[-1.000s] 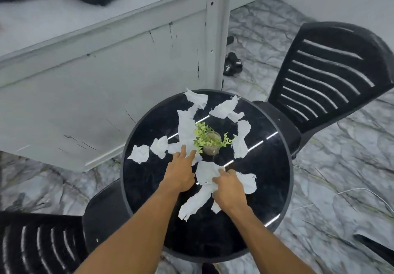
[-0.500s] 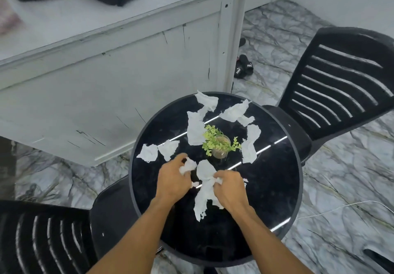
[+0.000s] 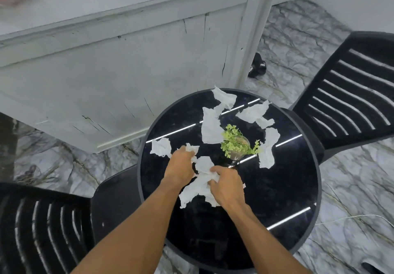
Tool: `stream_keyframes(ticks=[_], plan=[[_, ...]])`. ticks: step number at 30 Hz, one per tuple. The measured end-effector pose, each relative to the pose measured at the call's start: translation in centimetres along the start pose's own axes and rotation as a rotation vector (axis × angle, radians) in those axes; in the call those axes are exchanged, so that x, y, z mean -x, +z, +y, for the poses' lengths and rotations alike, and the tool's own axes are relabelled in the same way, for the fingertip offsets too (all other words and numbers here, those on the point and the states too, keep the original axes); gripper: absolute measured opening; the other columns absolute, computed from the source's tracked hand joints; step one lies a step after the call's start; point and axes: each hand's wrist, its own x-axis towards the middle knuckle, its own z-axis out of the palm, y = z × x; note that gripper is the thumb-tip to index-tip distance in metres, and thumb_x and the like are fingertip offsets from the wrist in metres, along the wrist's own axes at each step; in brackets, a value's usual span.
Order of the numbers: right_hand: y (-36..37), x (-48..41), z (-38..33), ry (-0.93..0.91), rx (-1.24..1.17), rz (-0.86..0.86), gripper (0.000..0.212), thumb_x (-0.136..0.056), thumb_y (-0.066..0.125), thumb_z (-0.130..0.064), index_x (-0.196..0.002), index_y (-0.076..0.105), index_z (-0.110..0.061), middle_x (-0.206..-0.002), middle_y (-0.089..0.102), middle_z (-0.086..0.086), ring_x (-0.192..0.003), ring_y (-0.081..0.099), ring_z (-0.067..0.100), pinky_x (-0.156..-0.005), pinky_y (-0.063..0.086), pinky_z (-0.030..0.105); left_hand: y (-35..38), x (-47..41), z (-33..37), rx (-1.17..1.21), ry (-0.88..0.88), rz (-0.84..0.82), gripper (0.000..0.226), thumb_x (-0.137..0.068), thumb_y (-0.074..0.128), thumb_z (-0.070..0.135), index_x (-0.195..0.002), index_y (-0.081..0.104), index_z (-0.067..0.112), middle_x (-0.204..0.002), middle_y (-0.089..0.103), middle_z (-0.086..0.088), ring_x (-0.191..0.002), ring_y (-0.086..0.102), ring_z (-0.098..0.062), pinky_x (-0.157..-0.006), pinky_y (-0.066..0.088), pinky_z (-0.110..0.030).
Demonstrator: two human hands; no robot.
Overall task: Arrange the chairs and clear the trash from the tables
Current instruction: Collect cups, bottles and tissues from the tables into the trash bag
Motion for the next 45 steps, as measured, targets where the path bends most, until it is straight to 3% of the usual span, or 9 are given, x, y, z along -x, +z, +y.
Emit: stream_keyframes(ticks=[4,8,16,19,23,27,33,38,45], plan=[[0.3,0.4,-0.5,0.033,-0.002,-0.032,0.033,-0.084,0.066,-0.012,-0.116,0.069,-0.019,-0.120,0.067,-0.001,-0.108,0.063,0.016,-0.092,0.049,0.025,0.3,3.2,-0.7,0.132,-0.020,-0.009,0.024,-0.079,0.055,-0.009,-0.082,0.069,0.011,-0.081,0.049,0.004,-0.077,0.055,-0.018,-0.060,0.045,-0.026],[0.7,1.5,-2.8,-0.007,0.000,-0.035,0.031,-0.083,0.066,-0.013,-0.113,0.070,-0.018,-0.120,0.068,-0.001,-0.108,0.063,0.015,-0.090,0.049,0.023,-1.7,6.3,-2.5,0.248,-0.073,0.040,0.017,-0.084,0.058,-0.002,-0.077,0.064,0.012,-0.084,0.057,0.005,-0.078,0.059,-0.015,-0.070,0.055,-0.033],[3.4,5.7,-14.6,-0.242,-0.017,-0.067,0.035,-0.079,0.069,-0.012,-0.114,0.071,-0.015,-0.117,0.068,-0.001,-0.104,0.063,0.012,-0.086,0.043,0.014,-11.5,14.5,-10.6,0.437,-0.141,0.235,0.028,-0.079,0.062,-0.004,-0.063,0.063,0.019,-0.076,0.065,0.000,-0.068,0.059,-0.013,-0.062,0.051,-0.035],[5.9,8.7,-20.9,-0.364,-0.005,-0.083,0.033,-0.080,0.067,-0.015,-0.113,0.072,-0.016,-0.114,0.069,-0.002,-0.099,0.064,0.013,-0.084,0.045,0.017,-16.0,19.5,-14.5,0.492,-0.165,0.371,0.039,-0.082,0.069,0.002,-0.053,0.056,0.025,-0.062,0.059,0.010,-0.057,0.051,-0.002,-0.053,0.039,-0.020],[11.0,14.3,-29.2,-0.522,0.022,-0.102,0.030,-0.078,0.067,-0.019,-0.107,0.074,-0.020,-0.109,0.072,-0.004,-0.097,0.065,0.015,-0.083,0.051,0.025,-20.9,28.2,-21.4,0.576,-0.258,0.548,0.023,-0.082,0.074,0.017,-0.061,0.064,0.019,-0.065,0.064,0.011,-0.060,0.056,0.002,-0.053,0.044,-0.020],[17.5,21.8,-37.0,-0.678,0.026,-0.169,0.031,-0.075,0.069,-0.015,-0.105,0.075,-0.017,-0.108,0.073,0.002,-0.098,0.066,0.018,-0.081,0.045,0.020,-23.8,38.4,-28.6,0.540,-0.379,0.738,0.006,-0.081,0.072,0.005,-0.085,0.076,0.008,-0.084,0.065,0.010,-0.080,0.060,-0.007,-0.073,0.051,-0.028],[29.0,33.6,-45.6,-0.947,0.118,-0.371,0.030,-0.078,0.073,-0.015,-0.108,0.074,-0.014,-0.111,0.072,0.001,-0.095,0.066,0.016,-0.082,0.044,0.017,-23.8,53.4,-38.9,0.558,-0.679,0.933,0.011,-0.080,0.076,0.005,-0.091,0.078,0.008,-0.087,0.068,0.005,-0.088,0.069,-0.015,-0.066,0.045,-0.009],[38.5,39.8,-48.1,-1.045,0.285,-0.585,0.033,-0.077,0.078,-0.018,-0.109,0.074,-0.013,-0.107,0.073,0.003,-0.079,0.062,0.012,-0.069,0.047,0.021,-19.9,62.8,-44.6,0.625,-0.948,0.956,0.020,-0.080,0.075,0.010,-0.099,0.077,0.010,-0.101,0.070,0.004,-0.093,0.064,-0.012,-0.088,0.056,-0.033],[52.2,45.4,-49.9,-1.110,0.439,-0.853,0.034,-0.078,0.076,-0.020,-0.111,0.072,-0.016,-0.112,0.071,0.002,-0.087,0.066,0.015,-0.074,0.050,0.022,-14.0,70.3,-52.0,0.702,-1.251,0.963,0.035,-0.081,0.073,0.006,-0.116,0.072,0.010,-0.112,0.067,0.001,-0.096,0.063,-0.011,-0.083,0.051,-0.022]])
